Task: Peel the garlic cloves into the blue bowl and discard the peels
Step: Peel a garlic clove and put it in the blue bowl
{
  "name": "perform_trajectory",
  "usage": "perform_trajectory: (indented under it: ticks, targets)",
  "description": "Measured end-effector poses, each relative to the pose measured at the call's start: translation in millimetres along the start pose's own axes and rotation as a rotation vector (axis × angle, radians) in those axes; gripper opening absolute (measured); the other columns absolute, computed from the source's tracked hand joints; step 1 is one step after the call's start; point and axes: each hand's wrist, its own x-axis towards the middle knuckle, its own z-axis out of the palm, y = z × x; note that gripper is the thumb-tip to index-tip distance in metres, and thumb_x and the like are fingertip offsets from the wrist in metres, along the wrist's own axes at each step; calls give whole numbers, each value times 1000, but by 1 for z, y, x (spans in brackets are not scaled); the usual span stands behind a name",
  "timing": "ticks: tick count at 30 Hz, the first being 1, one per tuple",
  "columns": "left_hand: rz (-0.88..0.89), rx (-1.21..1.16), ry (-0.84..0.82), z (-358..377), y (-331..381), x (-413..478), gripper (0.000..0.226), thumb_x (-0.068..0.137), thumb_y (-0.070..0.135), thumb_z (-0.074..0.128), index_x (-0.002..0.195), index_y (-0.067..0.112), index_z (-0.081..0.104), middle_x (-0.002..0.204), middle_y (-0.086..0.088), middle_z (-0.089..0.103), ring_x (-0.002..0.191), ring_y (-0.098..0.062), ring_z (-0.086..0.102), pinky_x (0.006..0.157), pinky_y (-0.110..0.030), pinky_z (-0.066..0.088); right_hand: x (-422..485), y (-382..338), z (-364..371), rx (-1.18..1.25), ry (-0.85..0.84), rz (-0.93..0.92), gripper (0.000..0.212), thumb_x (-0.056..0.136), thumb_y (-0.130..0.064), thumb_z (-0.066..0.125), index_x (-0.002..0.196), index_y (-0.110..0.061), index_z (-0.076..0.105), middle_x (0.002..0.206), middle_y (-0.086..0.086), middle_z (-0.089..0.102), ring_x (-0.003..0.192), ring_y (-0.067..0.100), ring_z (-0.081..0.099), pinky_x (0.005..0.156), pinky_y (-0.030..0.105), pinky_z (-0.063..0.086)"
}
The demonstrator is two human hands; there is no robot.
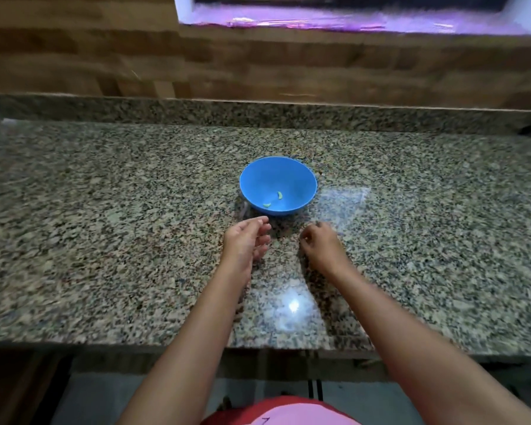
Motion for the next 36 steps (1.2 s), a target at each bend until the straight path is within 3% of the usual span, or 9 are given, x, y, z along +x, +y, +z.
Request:
perform_trajectory:
  ticks: [4, 8, 13, 16, 20, 25, 31, 33, 36]
  targets:
    - [22, 5, -35, -4, 4, 7, 13, 94, 12, 52, 90, 13, 65, 80, 0, 64, 63, -10, 56, 56, -20, 47, -12, -23, -12, 197, 155, -118, 14, 91, -17, 59, 100, -8, 64, 101, 1, 51, 85, 11, 52, 76, 22, 42]
    - [18, -1, -30, -12, 9, 12, 14, 94, 14, 53, 96, 13, 66, 81, 1, 66, 62, -8, 57, 55, -21, 46, 8, -51, -25, 312, 292, -242, 13, 90, -13, 60, 97, -5, 66, 95, 3, 53, 81, 8, 52, 72, 15, 41]
    - [26, -86, -7, -26, 11, 11, 18, 96, 10, 48, 108, 9, 61, 87, -4, 65, 63, -11, 57, 49, -20, 45, 31, -61, -23, 247, 276, -192, 23, 94, -18, 56, 110, -4, 65, 99, 8, 57, 79, 9, 50, 76, 22, 42]
    - [42, -107, 1, -36, 9, 11, 18, 96, 8, 49, 110, 7, 60, 90, -7, 64, 66, -13, 57, 49, -18, 46, 8, -65, -11, 337, 298, -191, 17, 92, -19, 59, 98, -6, 68, 90, 5, 59, 78, 12, 54, 72, 20, 41]
    - [51, -83, 14, -52, 1, 10, 20, 96, 8, 48, 111, 6, 60, 90, -6, 65, 66, -12, 58, 52, -19, 46, -31, -69, 20, 302, 73, -207, 16, 86, -27, 66, 86, -11, 68, 84, 3, 63, 78, 14, 58, 71, 26, 47]
    - [22, -77, 54, -67, -9, 5, 18, 95, 5, 48, 106, 7, 61, 87, -5, 65, 63, -11, 57, 48, -15, 46, -46, -73, 54, 78, -141, -105, 31, 85, -36, 66, 102, -11, 61, 100, 5, 54, 90, 21, 55, 80, 36, 47]
    - [185, 290, 108, -73, -24, 0, 18, 92, 7, 52, 102, 11, 66, 82, -2, 67, 63, -15, 51, 52, -24, 41, -48, -78, 60, -76, -66, -133, 26, 94, -28, 49, 106, -5, 56, 106, 10, 49, 95, 28, 53, 71, 37, 42]
    - [304, 542, 80, -73, -30, -8, 17, 93, 12, 52, 102, 16, 65, 84, 2, 66, 58, -10, 48, 47, -16, 36, -51, -73, 56, -76, -45, -144, 24, 95, -26, 48, 101, -4, 54, 103, 11, 51, 93, 28, 51, 71, 37, 40]
    - [513, 807, -11, -75, -45, -17, 23, 95, 17, 50, 113, 16, 63, 107, 2, 61, 85, -9, 55, 67, -16, 45, -54, -59, 41, 93, -38, -76, 15, 93, -19, 53, 91, -4, 55, 90, 9, 59, 83, 25, 55, 71, 35, 41]
